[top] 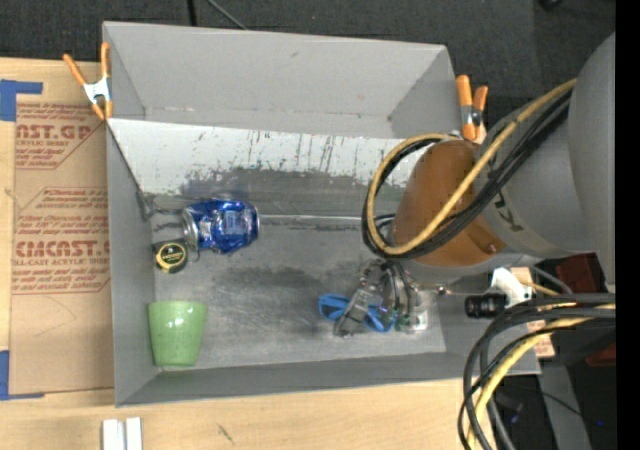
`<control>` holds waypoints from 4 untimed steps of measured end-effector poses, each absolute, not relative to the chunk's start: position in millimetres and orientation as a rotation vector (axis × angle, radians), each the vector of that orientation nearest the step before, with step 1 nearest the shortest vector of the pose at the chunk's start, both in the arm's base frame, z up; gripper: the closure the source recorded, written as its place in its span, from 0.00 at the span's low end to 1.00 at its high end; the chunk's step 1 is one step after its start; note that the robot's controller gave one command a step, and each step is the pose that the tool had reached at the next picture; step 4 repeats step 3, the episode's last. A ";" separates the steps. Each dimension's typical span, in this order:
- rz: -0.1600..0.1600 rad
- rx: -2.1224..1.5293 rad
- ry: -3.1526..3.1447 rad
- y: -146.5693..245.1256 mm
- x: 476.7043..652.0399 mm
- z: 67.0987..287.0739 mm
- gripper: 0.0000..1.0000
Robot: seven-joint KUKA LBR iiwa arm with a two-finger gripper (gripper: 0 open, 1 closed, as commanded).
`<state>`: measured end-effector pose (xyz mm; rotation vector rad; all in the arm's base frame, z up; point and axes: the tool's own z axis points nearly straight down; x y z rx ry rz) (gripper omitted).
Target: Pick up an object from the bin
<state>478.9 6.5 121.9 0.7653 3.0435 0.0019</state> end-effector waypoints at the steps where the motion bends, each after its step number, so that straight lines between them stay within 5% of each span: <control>1: 0.001 0.765 3.047 7.0 478.7 122.7 1.00; 2: 0.002 0.762 3.045 7.4 479.6 161.9 1.00; 4: 0.001 0.761 3.047 8.1 479.9 169.4 1.00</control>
Offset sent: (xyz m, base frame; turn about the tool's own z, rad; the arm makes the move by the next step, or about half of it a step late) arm 0.0000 0.0000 0.0014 0.0000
